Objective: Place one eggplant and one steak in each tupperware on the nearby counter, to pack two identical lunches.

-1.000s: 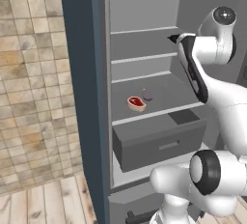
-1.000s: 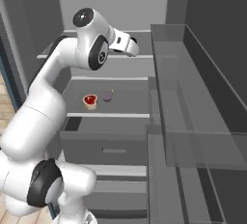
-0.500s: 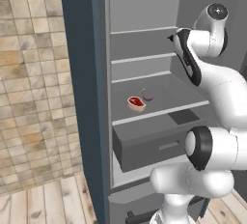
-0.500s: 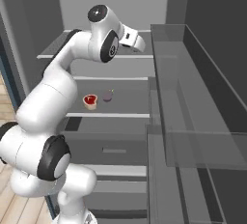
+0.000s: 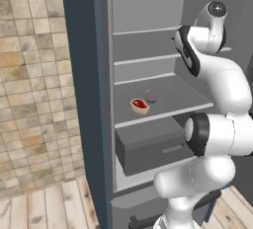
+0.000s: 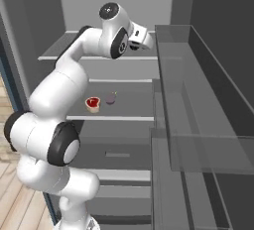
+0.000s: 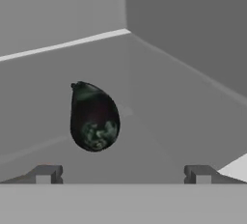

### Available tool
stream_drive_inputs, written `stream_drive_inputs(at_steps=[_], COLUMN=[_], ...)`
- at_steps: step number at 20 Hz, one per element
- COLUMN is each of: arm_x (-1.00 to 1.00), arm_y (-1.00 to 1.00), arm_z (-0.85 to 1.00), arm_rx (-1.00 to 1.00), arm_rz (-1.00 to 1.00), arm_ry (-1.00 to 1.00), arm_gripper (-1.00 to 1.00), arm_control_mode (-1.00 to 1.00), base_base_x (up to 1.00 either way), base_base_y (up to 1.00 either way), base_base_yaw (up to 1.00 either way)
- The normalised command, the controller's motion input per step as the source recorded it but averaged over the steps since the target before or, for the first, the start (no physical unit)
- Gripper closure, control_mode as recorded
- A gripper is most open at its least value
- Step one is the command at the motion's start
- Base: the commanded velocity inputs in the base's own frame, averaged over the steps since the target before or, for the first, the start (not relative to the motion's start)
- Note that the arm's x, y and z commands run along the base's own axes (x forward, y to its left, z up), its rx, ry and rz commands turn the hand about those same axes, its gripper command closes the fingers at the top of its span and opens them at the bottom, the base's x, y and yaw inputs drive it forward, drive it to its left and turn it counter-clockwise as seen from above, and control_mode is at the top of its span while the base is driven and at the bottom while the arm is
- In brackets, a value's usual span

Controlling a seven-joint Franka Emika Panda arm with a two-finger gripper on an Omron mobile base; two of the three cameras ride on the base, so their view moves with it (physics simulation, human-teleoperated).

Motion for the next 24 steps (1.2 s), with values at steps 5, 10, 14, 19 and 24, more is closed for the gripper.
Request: stream_drive_inputs(at_steps=[5, 10, 14, 19, 24], arm_x=[0.38, 0.44, 0.48, 0.4, 0.4], arm_y=[0.0, 0.0, 0.0, 0.0, 0.0], arm_z=[0.0, -0.06, -0.12, -0.16, -0.26], arm_rx=[0.0, 0.0, 0.0, 0.0, 0.0], arm_rz=[0.06, 0.1, 0.11, 0.08, 0.04], arm_ry=[0.0, 0.0, 0.0, 0.01, 0.07], arm_gripper=[-1.0, -1.0, -1.0, -1.0, -1.0], arm_control_mode=[-1.0, -1.0, -1.0, -1.0, -1.0], base_base_x=[0.0, 0.0, 0.0, 0.0, 0.0], base_base_y=[0.0, 0.0, 0.0, 0.0, 0.0], base_base_yaw=[0.0, 0.0, 0.0, 0.0, 0.0])
